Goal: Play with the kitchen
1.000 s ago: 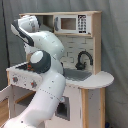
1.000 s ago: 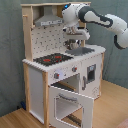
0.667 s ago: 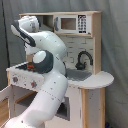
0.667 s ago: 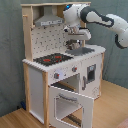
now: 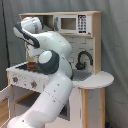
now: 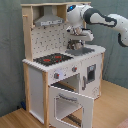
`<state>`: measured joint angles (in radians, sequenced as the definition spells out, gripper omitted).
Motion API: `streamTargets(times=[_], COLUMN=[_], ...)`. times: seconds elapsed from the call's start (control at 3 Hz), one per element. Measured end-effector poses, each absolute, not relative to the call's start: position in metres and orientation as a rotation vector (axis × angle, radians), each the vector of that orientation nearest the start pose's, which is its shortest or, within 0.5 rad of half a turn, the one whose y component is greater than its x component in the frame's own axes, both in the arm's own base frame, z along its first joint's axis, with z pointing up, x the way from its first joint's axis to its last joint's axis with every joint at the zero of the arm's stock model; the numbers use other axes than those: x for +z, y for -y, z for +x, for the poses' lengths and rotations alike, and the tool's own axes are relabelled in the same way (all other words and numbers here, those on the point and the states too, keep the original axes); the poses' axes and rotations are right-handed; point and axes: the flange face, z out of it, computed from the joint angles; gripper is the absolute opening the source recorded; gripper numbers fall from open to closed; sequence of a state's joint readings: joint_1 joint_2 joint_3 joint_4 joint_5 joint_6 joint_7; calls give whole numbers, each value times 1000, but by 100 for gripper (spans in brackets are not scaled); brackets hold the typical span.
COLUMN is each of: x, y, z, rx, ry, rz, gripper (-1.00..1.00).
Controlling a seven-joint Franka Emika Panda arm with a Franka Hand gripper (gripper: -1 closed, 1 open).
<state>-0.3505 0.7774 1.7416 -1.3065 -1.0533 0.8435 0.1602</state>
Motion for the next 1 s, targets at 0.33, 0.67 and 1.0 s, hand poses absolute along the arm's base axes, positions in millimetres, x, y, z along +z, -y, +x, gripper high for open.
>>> streamTargets(times=[0.33,0.67,1.0], x=[602,595,589], y=[-303,-289,-276], z=[471,476,480], rx=[323,276,225], ry=[1488,1480,1467], rz=[-3223,-3225,-3225], gripper=[-100,-100,-100])
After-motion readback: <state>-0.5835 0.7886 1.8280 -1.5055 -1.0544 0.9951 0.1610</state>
